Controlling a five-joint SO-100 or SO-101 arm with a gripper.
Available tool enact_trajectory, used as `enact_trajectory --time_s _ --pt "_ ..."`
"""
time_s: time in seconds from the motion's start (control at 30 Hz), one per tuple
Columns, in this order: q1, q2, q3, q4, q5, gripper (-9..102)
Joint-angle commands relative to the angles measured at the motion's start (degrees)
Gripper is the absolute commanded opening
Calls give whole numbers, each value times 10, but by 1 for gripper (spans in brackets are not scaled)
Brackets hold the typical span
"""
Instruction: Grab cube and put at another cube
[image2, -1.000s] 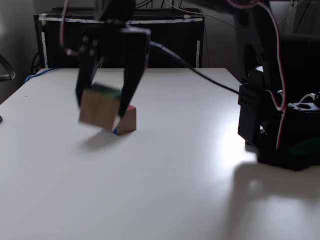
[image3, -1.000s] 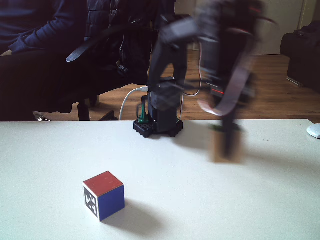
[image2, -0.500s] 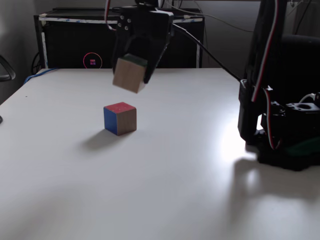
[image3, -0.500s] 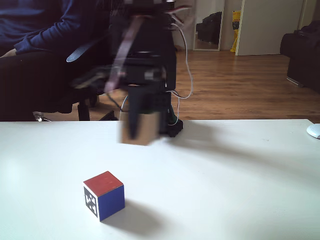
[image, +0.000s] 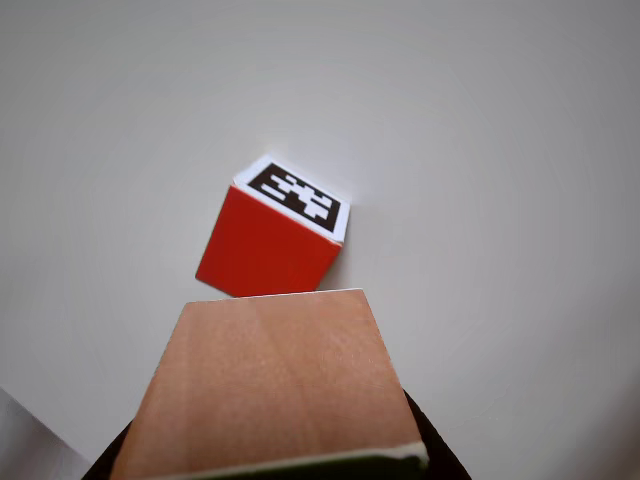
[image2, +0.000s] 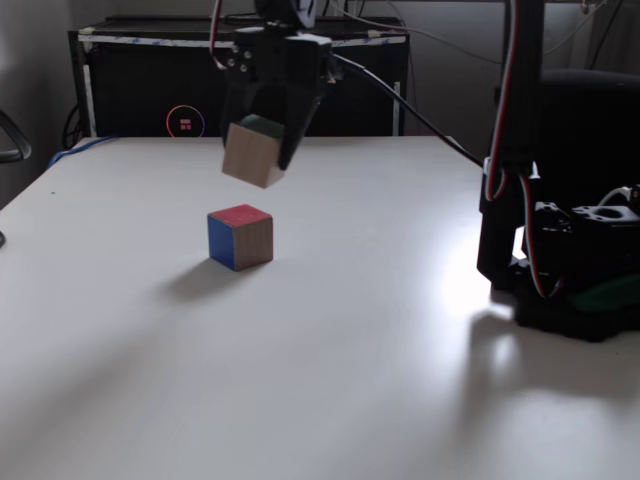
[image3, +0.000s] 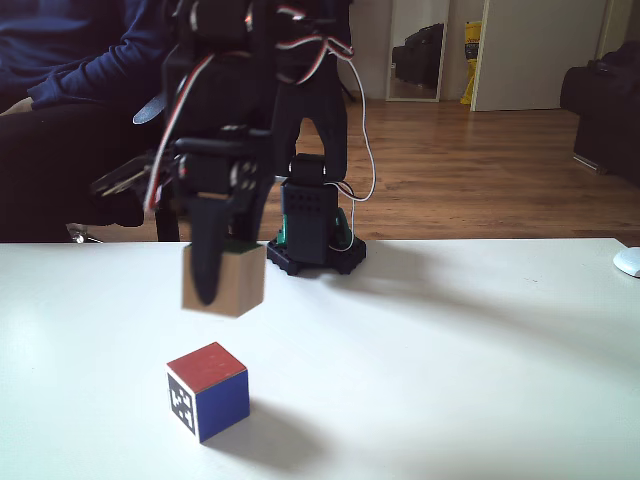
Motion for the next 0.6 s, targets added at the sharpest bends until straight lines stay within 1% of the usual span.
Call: enact_trajectory --time_s 0.0,0.27,0.57 --pt "9 -14 -43 -4 0 7" --pt "30 -72 -96 1 -6 7" --pt "43 -98 -108 1 -11 7"
